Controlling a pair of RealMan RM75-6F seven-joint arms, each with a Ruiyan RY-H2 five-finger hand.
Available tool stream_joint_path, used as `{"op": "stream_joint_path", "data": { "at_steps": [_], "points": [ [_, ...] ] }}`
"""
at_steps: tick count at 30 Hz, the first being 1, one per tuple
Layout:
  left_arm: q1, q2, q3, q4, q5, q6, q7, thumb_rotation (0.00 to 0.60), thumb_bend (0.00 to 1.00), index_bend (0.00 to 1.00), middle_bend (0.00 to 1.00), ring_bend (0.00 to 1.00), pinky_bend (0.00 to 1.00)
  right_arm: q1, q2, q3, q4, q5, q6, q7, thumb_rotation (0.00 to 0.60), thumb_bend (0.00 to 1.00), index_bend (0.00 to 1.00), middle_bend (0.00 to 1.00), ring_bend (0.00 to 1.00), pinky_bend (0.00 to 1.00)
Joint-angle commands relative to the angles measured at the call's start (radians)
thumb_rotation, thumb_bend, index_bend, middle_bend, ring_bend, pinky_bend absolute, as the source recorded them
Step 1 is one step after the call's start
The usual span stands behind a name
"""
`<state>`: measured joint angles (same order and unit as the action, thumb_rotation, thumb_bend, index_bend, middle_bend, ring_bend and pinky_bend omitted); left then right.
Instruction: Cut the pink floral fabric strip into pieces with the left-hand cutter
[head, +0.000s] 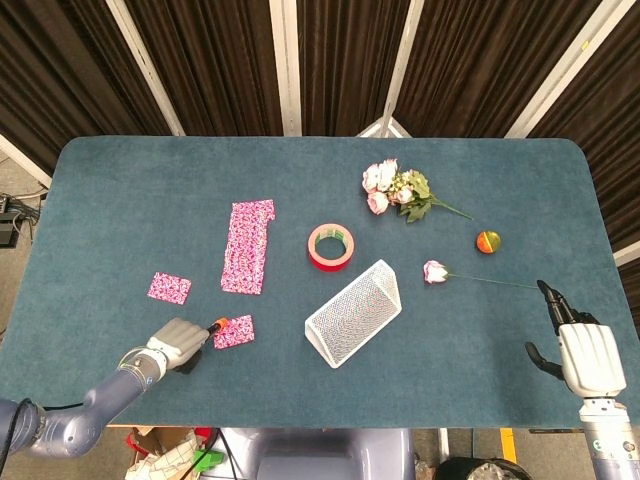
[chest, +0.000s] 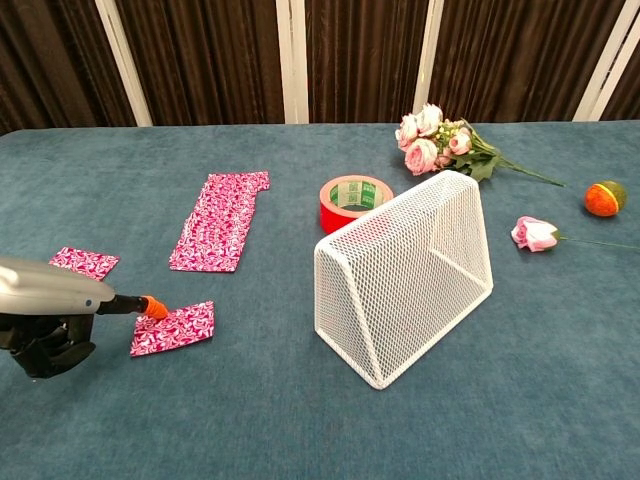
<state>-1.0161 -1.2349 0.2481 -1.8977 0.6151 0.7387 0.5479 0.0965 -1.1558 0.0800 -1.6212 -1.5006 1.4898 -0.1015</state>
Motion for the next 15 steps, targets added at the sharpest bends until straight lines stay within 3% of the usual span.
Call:
{"op": "stream_joint_path", "data": {
  "at_steps": [1, 7, 11, 15],
  "points": [
    [0.008, 0.021, -0.015, -0.006, 0.026, -0.015, -0.038, 0.600, 0.91, 0.00, 0.83, 0.72, 0.67, 0.000, 0.000, 0.000, 0.000, 0.001, 0.000, 0.000, 0.600, 0.29, 0.00, 0.22, 0.45, 0.46],
    [0.070, 0.081, -0.048, -0.033, 0.158, 0.058, -0.117, 0.600, 0.79, 0.00, 0.82, 0.72, 0.67, -0.001, -0.002, 0.001, 0.002, 0.004, 0.000, -0.005, 0.600, 0.29, 0.00, 0.22, 0.45, 0.46],
    [0.138, 0.130, -0.078, -0.058, 0.297, 0.114, -0.213, 0.600, 0.76, 0.00, 0.75, 0.66, 0.66, 0.000, -0.005, 0.002, 0.003, 0.008, -0.003, -0.012, 0.600, 0.29, 0.00, 0.22, 0.45, 0.46],
    [0.252, 0.169, -0.072, -0.060, 0.489, 0.274, -0.268, 0.600, 0.68, 0.00, 0.43, 0.37, 0.48, 0.000, -0.007, 0.002, 0.003, 0.011, -0.004, -0.017, 0.600, 0.29, 0.00, 0.22, 0.45, 0.46]
  ]
}}
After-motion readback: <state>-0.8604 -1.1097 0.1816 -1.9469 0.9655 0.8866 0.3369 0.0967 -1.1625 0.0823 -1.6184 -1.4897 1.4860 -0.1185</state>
